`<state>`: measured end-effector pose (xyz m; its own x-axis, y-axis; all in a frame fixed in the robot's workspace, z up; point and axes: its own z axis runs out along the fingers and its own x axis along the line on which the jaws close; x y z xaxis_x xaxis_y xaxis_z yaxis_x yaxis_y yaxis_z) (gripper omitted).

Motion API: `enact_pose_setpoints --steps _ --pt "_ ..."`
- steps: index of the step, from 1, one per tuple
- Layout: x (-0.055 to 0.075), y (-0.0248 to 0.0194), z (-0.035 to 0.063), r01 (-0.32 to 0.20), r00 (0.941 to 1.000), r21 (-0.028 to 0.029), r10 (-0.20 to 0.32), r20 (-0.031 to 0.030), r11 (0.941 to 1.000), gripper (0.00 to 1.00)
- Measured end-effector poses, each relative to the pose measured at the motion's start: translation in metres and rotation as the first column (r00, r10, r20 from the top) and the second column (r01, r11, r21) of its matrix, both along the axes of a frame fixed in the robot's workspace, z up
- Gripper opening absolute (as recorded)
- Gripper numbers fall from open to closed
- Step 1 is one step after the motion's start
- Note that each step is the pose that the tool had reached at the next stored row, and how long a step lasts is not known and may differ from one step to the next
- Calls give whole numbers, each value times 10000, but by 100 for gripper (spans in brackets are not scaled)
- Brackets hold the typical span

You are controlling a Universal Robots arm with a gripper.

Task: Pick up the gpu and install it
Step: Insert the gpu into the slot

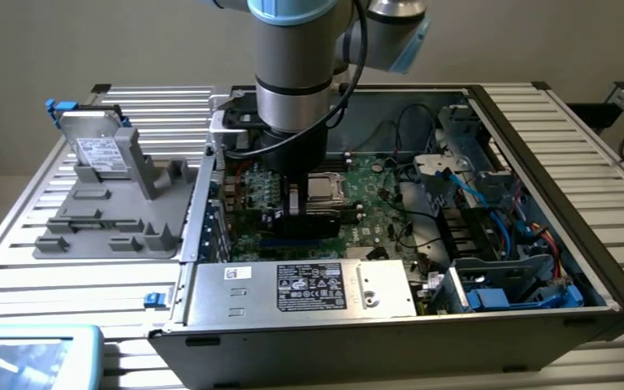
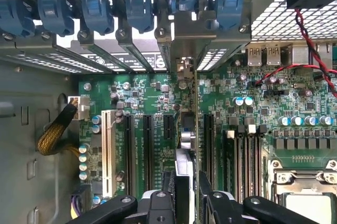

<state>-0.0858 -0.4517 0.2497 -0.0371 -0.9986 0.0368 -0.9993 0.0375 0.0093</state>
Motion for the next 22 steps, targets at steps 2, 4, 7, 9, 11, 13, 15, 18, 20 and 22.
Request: enact_pose_setpoints --steps 2,4,7,9,11,13,15,18,20,22 --pt "0 0 -3 0 10000 -2 0 -1 10000 28" --pt "-1 2 -5 1 10000 0 -1 0 10000 28" --pt "-1 7 -11 0 10000 1 0 0 10000 28" --pt "-2 8 -14 0 10000 -2 0 -6 10000 28" --pt "-3 8 -18 1 10000 0 -1 -25 10000 28" --pt "-3 8 -19 1 10000 -2 -1 -43 10000 28" --pt "-3 8 -20 1 10000 0 -1 -44 10000 28" --pt "-3 8 -23 0 10000 1 0 -43 10000 28" --pt "-2 11 -35 -1 10000 1 1 -41 10000 28" --pt "-3 14 -37 -1 10000 -4 1 -42 10000 28"
